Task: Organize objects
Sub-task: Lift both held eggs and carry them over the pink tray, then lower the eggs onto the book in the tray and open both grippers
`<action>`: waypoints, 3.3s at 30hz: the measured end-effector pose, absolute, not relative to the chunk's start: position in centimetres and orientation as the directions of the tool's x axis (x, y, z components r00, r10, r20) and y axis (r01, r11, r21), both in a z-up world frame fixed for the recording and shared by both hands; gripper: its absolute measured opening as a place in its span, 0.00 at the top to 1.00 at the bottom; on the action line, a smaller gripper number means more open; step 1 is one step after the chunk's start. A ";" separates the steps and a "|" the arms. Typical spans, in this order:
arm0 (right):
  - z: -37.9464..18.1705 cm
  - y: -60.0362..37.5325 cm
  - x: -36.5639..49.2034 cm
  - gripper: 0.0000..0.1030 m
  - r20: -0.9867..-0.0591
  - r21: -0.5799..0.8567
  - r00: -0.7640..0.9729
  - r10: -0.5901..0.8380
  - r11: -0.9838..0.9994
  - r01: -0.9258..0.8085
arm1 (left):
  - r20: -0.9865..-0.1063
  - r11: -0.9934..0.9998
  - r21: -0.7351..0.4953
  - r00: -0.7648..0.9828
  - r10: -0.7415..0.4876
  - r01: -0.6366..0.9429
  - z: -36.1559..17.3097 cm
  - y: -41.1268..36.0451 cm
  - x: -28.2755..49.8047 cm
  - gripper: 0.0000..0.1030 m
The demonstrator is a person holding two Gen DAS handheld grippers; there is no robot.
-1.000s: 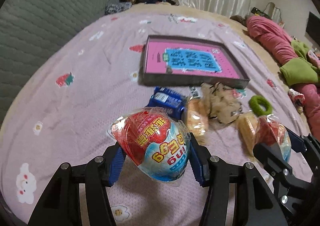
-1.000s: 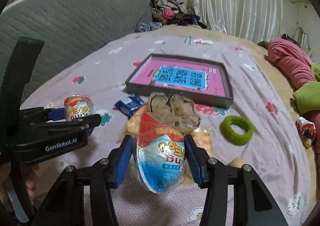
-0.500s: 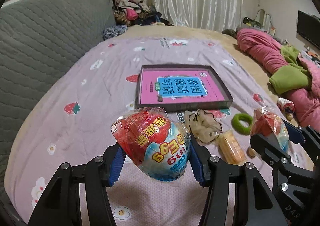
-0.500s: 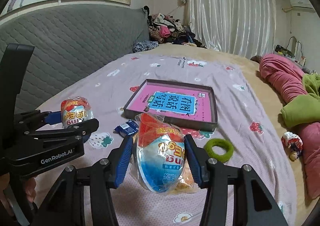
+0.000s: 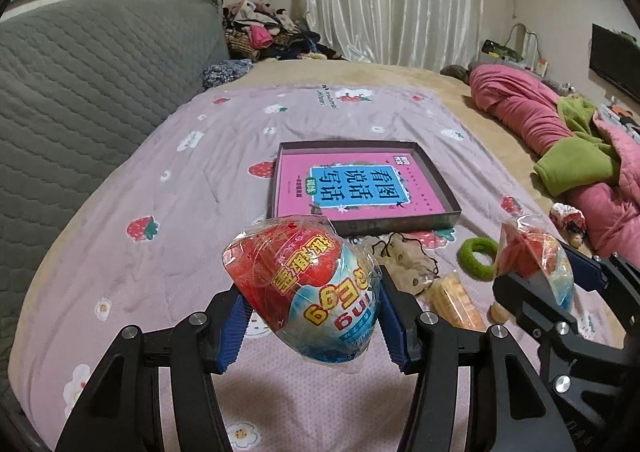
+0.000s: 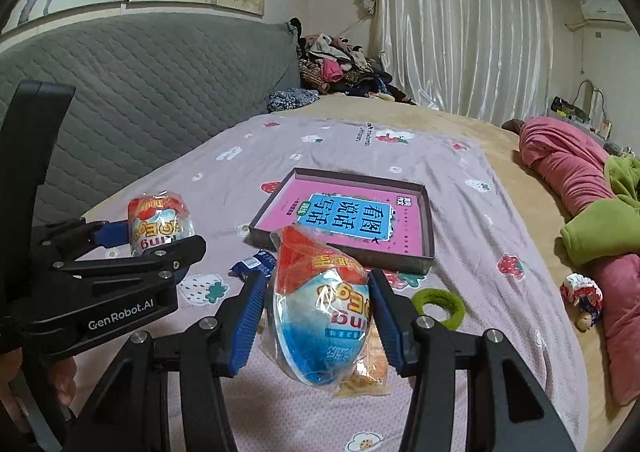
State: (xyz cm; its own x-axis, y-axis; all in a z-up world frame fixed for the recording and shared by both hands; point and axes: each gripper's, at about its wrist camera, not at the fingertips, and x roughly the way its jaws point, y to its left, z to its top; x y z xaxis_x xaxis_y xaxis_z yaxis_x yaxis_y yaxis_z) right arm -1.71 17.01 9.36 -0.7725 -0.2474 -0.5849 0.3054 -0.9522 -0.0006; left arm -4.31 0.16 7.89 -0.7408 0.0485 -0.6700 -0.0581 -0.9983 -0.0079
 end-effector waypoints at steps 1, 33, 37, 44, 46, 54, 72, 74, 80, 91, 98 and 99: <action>9.4 17.2 -1.9 0.49 -0.586 0.007 -0.770 -0.250 -0.953 0.304 | -0.668 -0.998 -0.005 -0.742 0.047 -0.058 7.9 0.2 -4.4 0.43; 11.6 17.3 -13.4 0.49 -0.556 -0.018 -0.795 -0.244 -0.952 0.305 | -0.657 -0.998 0.004 -0.753 0.043 -0.060 9.6 2.0 -17.4 0.43; 11.8 18.0 -15.8 0.49 -0.556 -0.010 -0.796 -0.240 -0.955 0.295 | -0.654 -0.998 0.025 -0.757 0.025 -0.055 9.6 2.2 -19.9 0.43; 12.2 18.3 -20.2 0.49 -0.563 -0.017 -0.793 -0.234 -0.955 0.295 | -0.668 -0.998 0.023 -0.743 0.031 -0.062 9.2 2.6 -24.7 0.43; 12.1 18.1 -21.4 0.49 -0.571 -0.034 -0.790 -0.224 -0.955 0.295 | -0.676 -0.998 0.029 -0.736 0.027 -0.064 8.8 3.0 -26.0 0.43; 10.7 19.3 -26.7 0.49 -0.620 0.019 -0.745 -0.247 -0.954 0.300 | -0.717 -0.997 0.005 -0.695 0.051 -0.079 6.9 2.9 -30.4 0.43; 2.7 20.1 -35.7 0.49 -0.764 0.083 -0.610 -0.212 -0.969 0.234 | -0.785 -0.997 0.005 -0.618 0.044 -0.078 0.5 2.3 -39.0 0.43; 1.9 20.0 -36.6 0.49 -0.774 0.057 -0.605 -0.188 -0.972 0.229 | -0.799 -0.997 0.008 -0.600 0.041 -0.079 -0.3 2.5 -39.7 0.43; 0.0 19.6 -39.6 0.49 -0.804 -0.007 -0.582 -0.126 -0.975 0.221 | -0.814 -0.997 0.045 -0.581 -0.002 -0.060 -2.3 3.0 -41.7 0.43; -3.4 20.4 -43.1 0.49 -0.849 -0.005 -0.519 -0.095 -0.982 0.188 | -0.822 -0.995 0.090 -0.567 -0.054 -0.036 -5.1 3.0 -43.5 0.42; -3.9 21.1 -43.3 0.49 -0.855 0.038 -0.505 -0.118 -0.985 0.165 | -0.821 -0.994 0.108 -0.565 -0.077 -0.022 -5.6 2.3 -43.4 0.41; -4.0 21.2 -43.2 0.49 -0.858 0.039 -0.500 -0.118 -0.985 0.165 | -0.826 -0.995 0.096 -0.560 -0.071 -0.017 -5.5 2.0 -43.4 0.39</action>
